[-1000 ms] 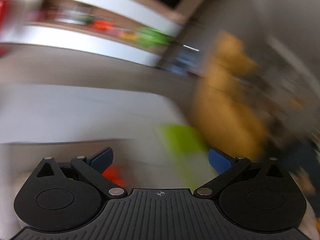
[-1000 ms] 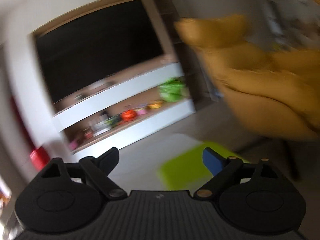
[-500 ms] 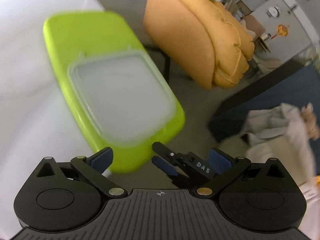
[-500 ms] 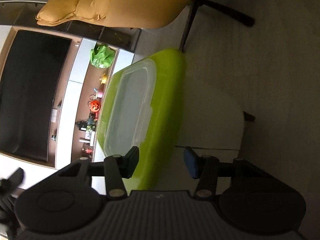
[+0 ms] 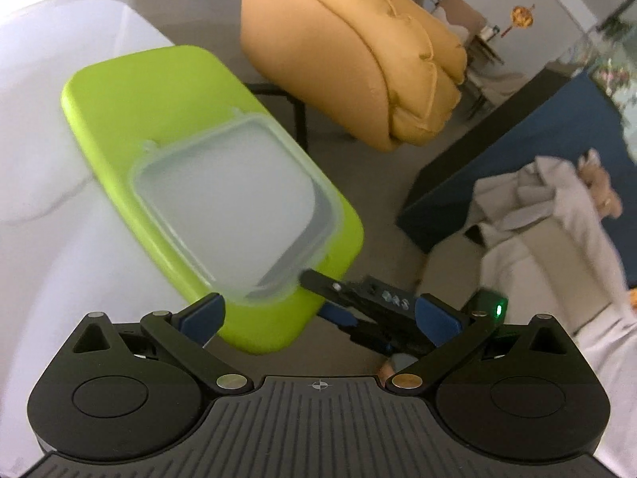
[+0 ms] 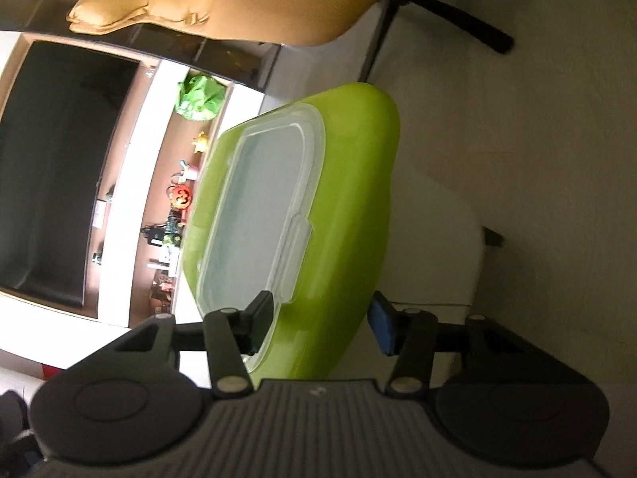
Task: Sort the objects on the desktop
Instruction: 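Move both grippers to the lime-green tray and grasp its rim, then lift the green tray with both grippers and turn it toward the bin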
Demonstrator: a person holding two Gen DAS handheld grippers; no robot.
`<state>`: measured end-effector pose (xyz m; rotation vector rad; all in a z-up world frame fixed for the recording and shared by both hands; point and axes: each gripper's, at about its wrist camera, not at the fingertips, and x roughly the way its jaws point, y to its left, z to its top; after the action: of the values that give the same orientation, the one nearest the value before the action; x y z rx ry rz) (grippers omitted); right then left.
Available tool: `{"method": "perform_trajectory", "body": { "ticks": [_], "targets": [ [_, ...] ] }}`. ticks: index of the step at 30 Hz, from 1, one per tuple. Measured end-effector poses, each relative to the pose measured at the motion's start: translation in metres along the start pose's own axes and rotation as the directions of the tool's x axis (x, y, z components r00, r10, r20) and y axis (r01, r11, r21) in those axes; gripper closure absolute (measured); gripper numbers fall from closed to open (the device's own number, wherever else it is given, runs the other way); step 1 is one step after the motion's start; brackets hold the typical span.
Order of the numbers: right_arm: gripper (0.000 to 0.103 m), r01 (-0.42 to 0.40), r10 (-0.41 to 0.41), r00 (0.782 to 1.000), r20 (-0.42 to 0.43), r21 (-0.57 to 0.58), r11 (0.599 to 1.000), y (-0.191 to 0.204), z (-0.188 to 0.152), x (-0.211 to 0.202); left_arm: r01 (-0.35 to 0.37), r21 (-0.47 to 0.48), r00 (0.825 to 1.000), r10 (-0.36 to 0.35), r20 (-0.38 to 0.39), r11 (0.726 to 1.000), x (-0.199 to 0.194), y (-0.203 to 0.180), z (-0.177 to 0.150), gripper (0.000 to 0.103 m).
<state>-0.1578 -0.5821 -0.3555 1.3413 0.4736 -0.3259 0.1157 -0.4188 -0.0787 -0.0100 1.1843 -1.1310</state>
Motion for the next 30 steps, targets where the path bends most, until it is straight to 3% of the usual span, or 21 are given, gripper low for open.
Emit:
{"method": "perform_trajectory", "body": {
  "ticks": [1, 2, 3, 6, 10, 11, 12, 13, 15, 18, 20, 23, 26, 30],
  "targets": [
    [0.045, 0.015, -0.015, 1.000, 0.024, -0.019, 1.000, -0.002, -0.002, -0.005, 0.017, -0.028, 1.000, -0.017, 0.004, 0.999, -0.001, 0.007, 0.000, 0.000],
    [0.033, 0.037, -0.035, 0.998, 0.061, -0.032, 0.999, -0.003, -0.006, -0.011, 0.033, -0.056, 0.999, -0.033, 0.006, 0.998, -0.001, 0.013, 0.000, 0.000],
    [0.015, 0.059, -0.054, 0.994, 0.100, -0.044, 0.997, -0.005, -0.009, -0.016, 0.049, -0.081, 0.999, -0.049, 0.003, 0.996, 0.000, 0.017, 0.000, 0.000],
    [0.011, -0.012, 0.020, 0.993, 0.119, -0.069, 0.998, -0.011, -0.022, -0.013, 0.093, -0.138, 0.995, -0.095, -0.008, 0.986, 0.001, 0.031, 0.002, 0.000],
    [0.012, -0.085, 0.081, 0.988, 0.129, 0.026, 0.996, -0.025, -0.038, 0.015, 0.146, -0.192, 0.989, -0.147, 0.010, 0.971, -0.002, 0.046, 0.002, 0.000],
    [0.024, -0.127, 0.118, 0.981, 0.151, 0.052, 0.990, -0.030, -0.040, 0.020, 0.159, -0.205, 0.987, -0.160, 0.014, 0.966, -0.003, 0.049, 0.002, 0.000],
    [0.045, -0.191, 0.174, 0.969, 0.176, 0.081, 0.978, -0.034, -0.042, 0.024, 0.173, -0.218, 0.985, -0.173, 0.019, 0.961, -0.004, 0.053, 0.002, 0.000],
    [0.056, -0.241, 0.222, 0.956, 0.191, 0.086, 0.967, -0.035, -0.041, 0.024, 0.186, -0.230, 0.982, -0.185, 0.025, 0.955, -0.004, 0.057, 0.002, 0.000],
    [0.058, -0.238, 0.221, 0.946, 0.238, 0.043, 0.970, -0.024, -0.039, 0.011, 0.238, -0.257, 0.971, -0.227, 0.071, 0.937, -0.009, 0.066, 0.002, 0.000],
    [0.075, -0.226, 0.213, 0.925, 0.315, 0.002, 0.974, -0.002, -0.034, -0.018, 0.326, -0.314, 0.942, -0.282, 0.180, 0.891, -0.016, 0.084, 0.003, 0.000],
    [0.080, -0.254, 0.238, 0.916, 0.321, 0.006, 0.967, 0.014, -0.025, -0.039, 0.365, -0.357, 0.926, -0.296, 0.235, 0.860, -0.015, 0.098, 0.002, 0.000],
    [0.080, -0.261, 0.257, 0.919, 0.299, -0.028, 0.965, 0.035, -0.021, -0.061, 0.384, -0.427, 0.921, -0.306, 0.242, 0.819, 0.000, 0.114, 0.004, 0.000],
    [0.082, -0.372, 0.366, 0.914, 0.174, -0.001, 0.928, 0.039, -0.019, -0.066, 0.362, -0.432, 0.932, -0.307, 0.193, 0.826, 0.022, 0.116, 0.015, 0.000],
    [0.082, -0.372, 0.370, 0.924, 0.098, -0.002, 0.928, 0.043, -0.025, -0.067, 0.330, -0.460, 0.944, -0.285, 0.166, 0.824, 0.052, 0.116, 0.023, 0.000]
  ]
}}
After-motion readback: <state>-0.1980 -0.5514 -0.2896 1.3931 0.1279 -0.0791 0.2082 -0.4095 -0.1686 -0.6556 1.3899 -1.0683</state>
